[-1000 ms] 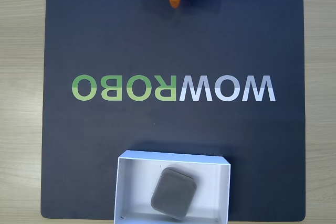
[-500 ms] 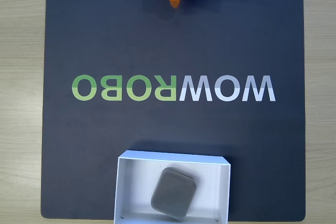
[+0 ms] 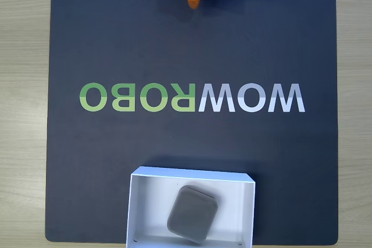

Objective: Grab the usb to bin

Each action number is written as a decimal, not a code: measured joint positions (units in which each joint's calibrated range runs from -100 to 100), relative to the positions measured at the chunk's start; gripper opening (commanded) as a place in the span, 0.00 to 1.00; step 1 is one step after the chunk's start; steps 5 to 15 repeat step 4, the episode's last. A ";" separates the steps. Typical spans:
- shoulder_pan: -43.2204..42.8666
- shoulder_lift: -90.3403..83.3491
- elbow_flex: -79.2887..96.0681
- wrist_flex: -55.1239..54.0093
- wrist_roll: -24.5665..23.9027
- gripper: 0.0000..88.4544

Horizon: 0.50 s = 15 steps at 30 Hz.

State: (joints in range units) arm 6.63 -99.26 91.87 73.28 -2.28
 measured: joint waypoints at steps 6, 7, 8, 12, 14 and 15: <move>0.00 0.00 0.00 0.00 0.00 0.01; 0.00 0.00 0.00 0.00 0.00 0.01; 0.00 0.00 0.00 0.00 0.00 0.01; 0.00 0.00 0.00 0.00 0.00 0.01; 0.00 0.00 0.00 0.00 0.00 0.01; 0.00 0.00 0.00 0.00 0.00 0.01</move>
